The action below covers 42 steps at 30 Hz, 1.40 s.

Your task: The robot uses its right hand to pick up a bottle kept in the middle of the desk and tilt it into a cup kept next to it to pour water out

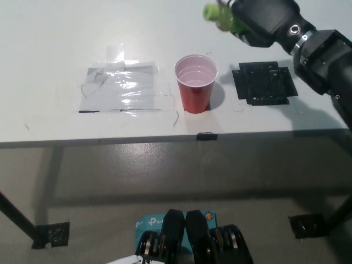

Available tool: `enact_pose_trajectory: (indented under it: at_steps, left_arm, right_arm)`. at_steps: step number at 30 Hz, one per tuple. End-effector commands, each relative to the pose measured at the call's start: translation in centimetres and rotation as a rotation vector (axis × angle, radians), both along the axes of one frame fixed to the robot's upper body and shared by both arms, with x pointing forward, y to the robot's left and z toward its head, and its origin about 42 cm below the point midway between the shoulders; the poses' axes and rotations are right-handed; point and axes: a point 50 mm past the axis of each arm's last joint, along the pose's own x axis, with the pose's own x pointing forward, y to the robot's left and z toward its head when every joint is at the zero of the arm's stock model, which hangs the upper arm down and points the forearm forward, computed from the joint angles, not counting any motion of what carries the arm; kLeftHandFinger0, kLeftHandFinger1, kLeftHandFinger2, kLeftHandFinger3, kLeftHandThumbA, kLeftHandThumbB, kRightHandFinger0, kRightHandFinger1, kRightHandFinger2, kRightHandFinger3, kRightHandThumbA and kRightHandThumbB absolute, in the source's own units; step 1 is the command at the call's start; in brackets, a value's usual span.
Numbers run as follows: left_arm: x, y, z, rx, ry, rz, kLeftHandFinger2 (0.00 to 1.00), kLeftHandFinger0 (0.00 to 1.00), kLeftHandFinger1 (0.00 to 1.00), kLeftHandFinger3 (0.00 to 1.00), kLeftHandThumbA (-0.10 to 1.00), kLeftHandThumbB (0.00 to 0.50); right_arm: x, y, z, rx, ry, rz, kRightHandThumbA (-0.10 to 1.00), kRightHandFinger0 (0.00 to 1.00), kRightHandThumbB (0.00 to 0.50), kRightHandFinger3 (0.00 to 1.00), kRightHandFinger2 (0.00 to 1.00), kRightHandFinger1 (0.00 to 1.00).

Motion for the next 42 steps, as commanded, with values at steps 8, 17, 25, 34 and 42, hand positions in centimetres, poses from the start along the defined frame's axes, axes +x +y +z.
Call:
enact_pose_trajectory:
  at_steps: [8, 17, 25, 34, 42]
  left_arm:
    - [-0.2, 0.5, 1.0, 0.020, -0.018, -0.024, 1.00, 1.00, 1.00, 1.00, 0.41, 0.500]
    - [-0.2, 0.6, 1.0, 0.012, -0.020, -0.008, 1.00, 1.00, 1.00, 1.00, 0.40, 0.500]
    - [-0.1, 1.0, 1.3, 0.025, -0.036, 0.000, 1.00, 1.00, 1.00, 1.00, 0.41, 0.500]
    - [0.1, 0.9, 1.5, 0.027, -0.043, -0.007, 1.00, 1.00, 1.00, 1.00, 0.41, 0.500]
    - [0.1, 0.9, 1.6, 0.026, -0.045, -0.009, 1.00, 1.00, 1.00, 1.00, 0.39, 0.500]
  right_arm:
    - [-0.2, -2.6, 3.8, 0.808, 0.210, -0.136, -0.10, 0.00, 0.000, 0.24, 0.08, 0.00]
    - [-1.1, -4.7, 1.7, 1.157, 0.003, -0.036, -0.10, 0.00, 0.000, 0.21, 0.08, 0.00]
    - [-1.5, -4.5, -1.6, 1.257, -0.134, 0.057, -0.10, 0.00, 0.011, 0.23, 0.06, 0.00]
    - [-1.9, -3.3, -4.6, 1.142, -0.183, 0.097, -0.10, 0.00, 0.021, 0.21, 0.00, 0.00]
    - [-2.3, -3.2, -6.5, 1.120, -0.178, 0.106, -0.10, 0.00, 0.038, 0.21, 0.00, 0.00]
